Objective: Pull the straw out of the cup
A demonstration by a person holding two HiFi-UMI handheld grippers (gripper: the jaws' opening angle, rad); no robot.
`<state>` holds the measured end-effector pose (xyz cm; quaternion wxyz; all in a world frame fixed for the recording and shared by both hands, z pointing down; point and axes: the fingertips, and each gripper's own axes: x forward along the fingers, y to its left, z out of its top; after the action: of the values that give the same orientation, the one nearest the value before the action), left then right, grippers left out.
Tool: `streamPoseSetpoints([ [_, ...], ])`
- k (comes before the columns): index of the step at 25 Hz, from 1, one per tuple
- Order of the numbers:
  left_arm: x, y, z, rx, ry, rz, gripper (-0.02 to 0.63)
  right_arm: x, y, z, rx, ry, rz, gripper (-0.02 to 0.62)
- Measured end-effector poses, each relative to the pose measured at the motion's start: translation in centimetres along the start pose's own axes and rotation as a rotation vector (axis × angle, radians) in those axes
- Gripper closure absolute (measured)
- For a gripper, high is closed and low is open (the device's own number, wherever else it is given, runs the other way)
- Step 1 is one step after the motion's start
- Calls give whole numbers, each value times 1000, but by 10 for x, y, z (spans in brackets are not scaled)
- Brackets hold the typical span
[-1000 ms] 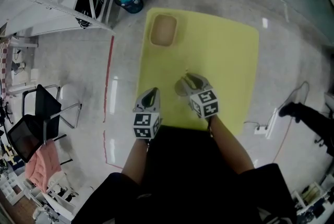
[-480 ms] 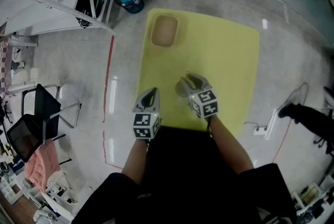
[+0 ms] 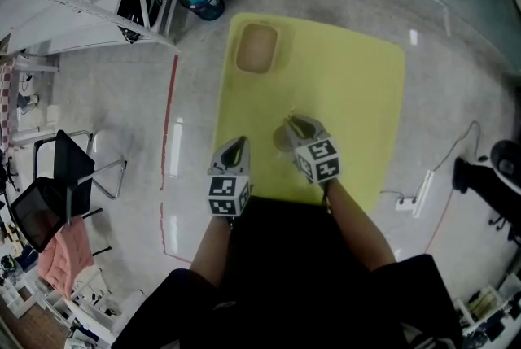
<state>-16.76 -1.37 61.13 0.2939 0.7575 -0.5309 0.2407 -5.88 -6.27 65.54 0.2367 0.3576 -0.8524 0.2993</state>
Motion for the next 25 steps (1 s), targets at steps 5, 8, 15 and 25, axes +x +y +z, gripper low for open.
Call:
streamPoseSetpoints([
  [5,1,0,2,1,1,-2,561,0,1,4,-9,-8,2,549],
  [8,2,-2,4,0,-1,-3,561,-1,0,4,-11,-8,3,551],
  [15,4,-1,4,1,-1,1,561,0,0,4,-9,2,9,554],
  [25,-3,-7,11,-23,-16,12,561,-7,8,10,-39,-1,40,558],
])
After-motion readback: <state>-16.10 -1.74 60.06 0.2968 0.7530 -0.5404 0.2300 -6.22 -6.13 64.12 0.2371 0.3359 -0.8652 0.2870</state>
